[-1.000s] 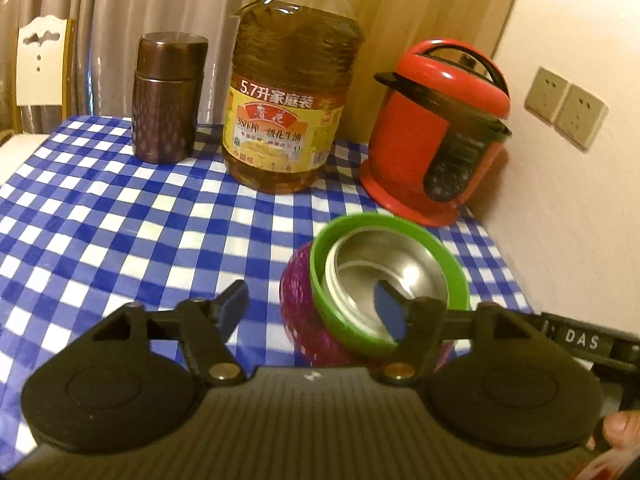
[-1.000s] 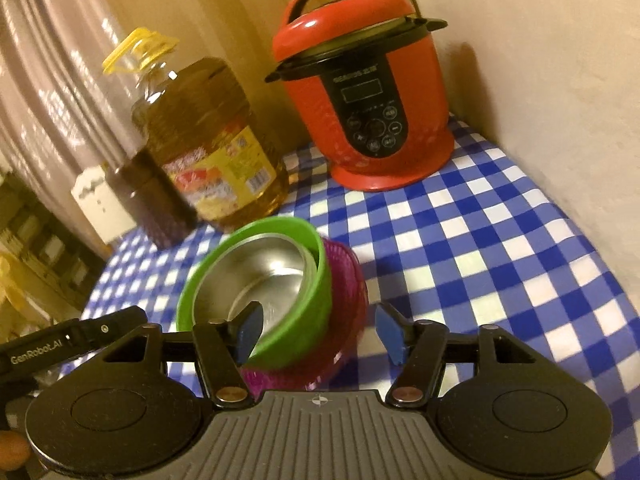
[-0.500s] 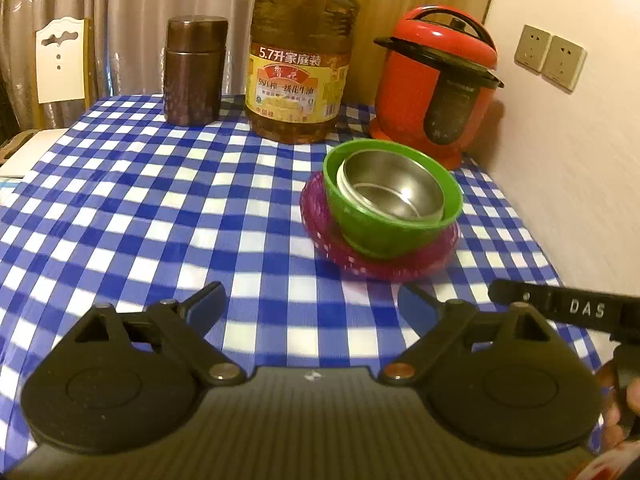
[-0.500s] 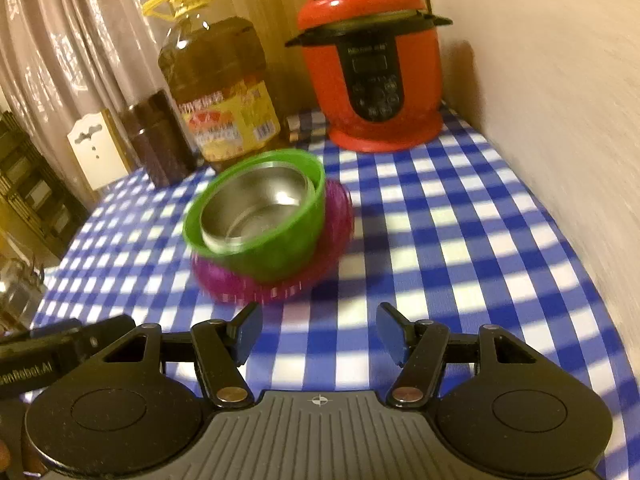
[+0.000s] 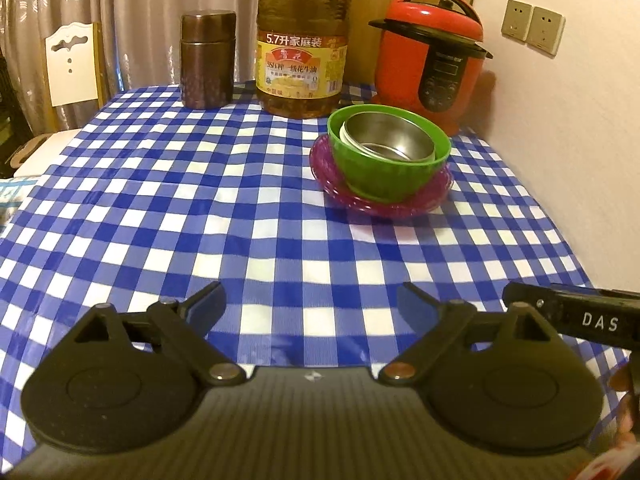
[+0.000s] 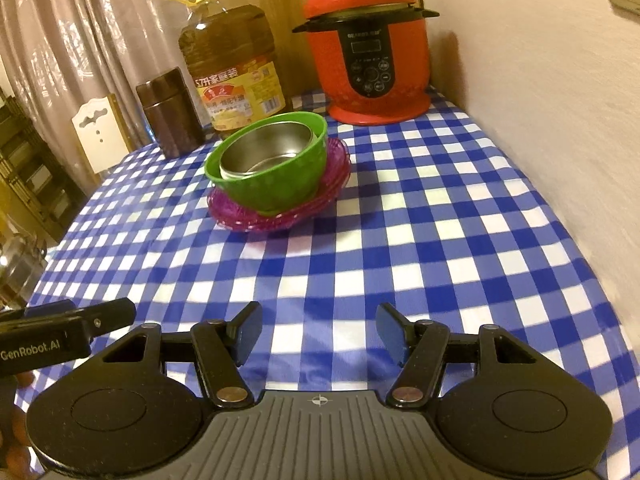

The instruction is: Organize plates and bowls

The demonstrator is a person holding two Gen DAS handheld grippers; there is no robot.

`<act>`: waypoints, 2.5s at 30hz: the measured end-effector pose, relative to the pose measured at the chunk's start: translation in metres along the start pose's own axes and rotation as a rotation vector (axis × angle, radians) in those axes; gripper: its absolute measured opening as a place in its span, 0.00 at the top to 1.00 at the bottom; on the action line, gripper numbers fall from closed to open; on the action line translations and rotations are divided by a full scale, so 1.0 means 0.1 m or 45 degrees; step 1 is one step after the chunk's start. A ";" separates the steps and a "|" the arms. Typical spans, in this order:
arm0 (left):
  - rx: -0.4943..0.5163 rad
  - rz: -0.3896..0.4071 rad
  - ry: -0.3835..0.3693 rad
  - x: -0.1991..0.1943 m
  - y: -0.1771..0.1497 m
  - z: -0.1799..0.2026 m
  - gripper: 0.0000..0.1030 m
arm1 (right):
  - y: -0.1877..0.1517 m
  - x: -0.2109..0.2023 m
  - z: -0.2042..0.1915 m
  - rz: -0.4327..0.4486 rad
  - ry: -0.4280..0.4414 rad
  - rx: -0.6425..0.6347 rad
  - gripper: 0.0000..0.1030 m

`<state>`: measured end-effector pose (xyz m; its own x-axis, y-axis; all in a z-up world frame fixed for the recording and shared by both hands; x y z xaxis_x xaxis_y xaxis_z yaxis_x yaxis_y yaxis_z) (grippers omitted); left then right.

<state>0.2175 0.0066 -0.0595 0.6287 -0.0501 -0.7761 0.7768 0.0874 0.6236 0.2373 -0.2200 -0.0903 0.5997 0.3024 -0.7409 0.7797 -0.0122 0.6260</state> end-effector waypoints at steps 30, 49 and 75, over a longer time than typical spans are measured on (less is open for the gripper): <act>0.031 0.019 0.027 -0.05 -0.11 0.05 0.11 | -0.12 -0.02 -0.03 -0.008 -0.030 -0.011 0.39; 0.027 0.015 0.029 -0.04 -0.13 0.05 0.11 | -0.12 0.00 -0.04 -0.014 -0.030 -0.009 0.39; 0.034 0.018 0.029 -0.03 -0.13 0.06 0.11 | -0.13 0.02 -0.04 -0.014 -0.029 -0.001 0.39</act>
<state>0.2054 -0.0007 -0.0645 0.6385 -0.0260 -0.7692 0.7690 0.0611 0.6363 0.2276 -0.2153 -0.0984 0.5953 0.2803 -0.7530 0.7860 -0.0085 0.6182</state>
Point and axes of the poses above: each gripper's, at about its wrist camera, not at the fingertips, and x roughly the way its jaws point, z to its right, y to its top, the point moved 1 cm from there along x, roughly the way its jaws point, and after that the axes turned 7 degrees about -z, right-handed, at the moved point
